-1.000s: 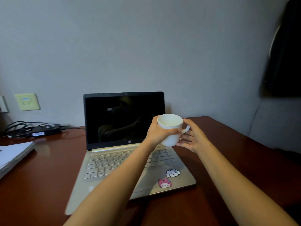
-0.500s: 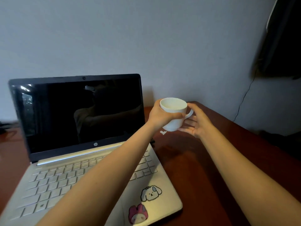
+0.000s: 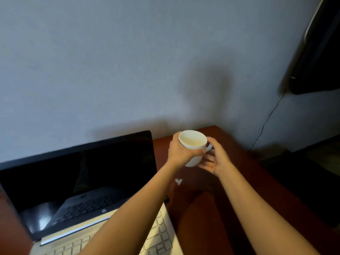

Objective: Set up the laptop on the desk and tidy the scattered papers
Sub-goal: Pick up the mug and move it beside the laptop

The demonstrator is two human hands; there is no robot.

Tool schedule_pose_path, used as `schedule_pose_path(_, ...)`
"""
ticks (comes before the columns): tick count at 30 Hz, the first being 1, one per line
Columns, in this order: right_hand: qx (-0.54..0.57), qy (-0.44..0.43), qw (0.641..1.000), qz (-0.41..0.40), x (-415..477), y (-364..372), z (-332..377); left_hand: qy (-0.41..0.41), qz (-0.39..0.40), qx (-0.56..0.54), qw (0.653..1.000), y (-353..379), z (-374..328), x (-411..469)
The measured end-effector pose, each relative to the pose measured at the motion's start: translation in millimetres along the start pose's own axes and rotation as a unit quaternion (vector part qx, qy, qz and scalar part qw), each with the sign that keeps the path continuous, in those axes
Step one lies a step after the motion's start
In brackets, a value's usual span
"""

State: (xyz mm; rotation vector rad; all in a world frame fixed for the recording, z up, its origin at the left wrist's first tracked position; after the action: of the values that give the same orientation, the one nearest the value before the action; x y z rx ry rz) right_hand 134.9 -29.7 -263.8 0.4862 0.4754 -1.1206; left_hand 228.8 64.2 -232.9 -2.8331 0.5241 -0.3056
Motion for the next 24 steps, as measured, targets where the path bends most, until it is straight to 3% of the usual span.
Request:
schedule_pose_path(4,0.006,0.033,0.999,-0.024,-11.7,0.4,7.8,-0.02,0.025,0.029,0.999,-4.2,-17.4,0.5)
schedule_pose_path(11,0.014,0.02,0.998,-0.05,-10.7,-1.2,47.8,-0.008,0.048,0.032,0.998,9.8,-49.2,23.5)
schedule_pose_path(24,-0.001,0.01,0.996,-0.087,78.1,-19.7,111.1,-0.038,0.074,0.011,0.996,100.2,-57.6,80.6)
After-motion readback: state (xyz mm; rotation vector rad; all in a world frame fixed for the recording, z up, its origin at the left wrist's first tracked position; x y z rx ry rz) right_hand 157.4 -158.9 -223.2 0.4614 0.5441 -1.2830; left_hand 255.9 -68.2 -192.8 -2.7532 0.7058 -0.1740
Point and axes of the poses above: each hand's wrist, its own x-axis towards the middle knuckle, its own y-axis out of the palm, z = x × y, the point moved 6 cm from there along x, towards the middle knuckle, and after that the axes turned 14 degrees about -z, right-handed, at the moved point
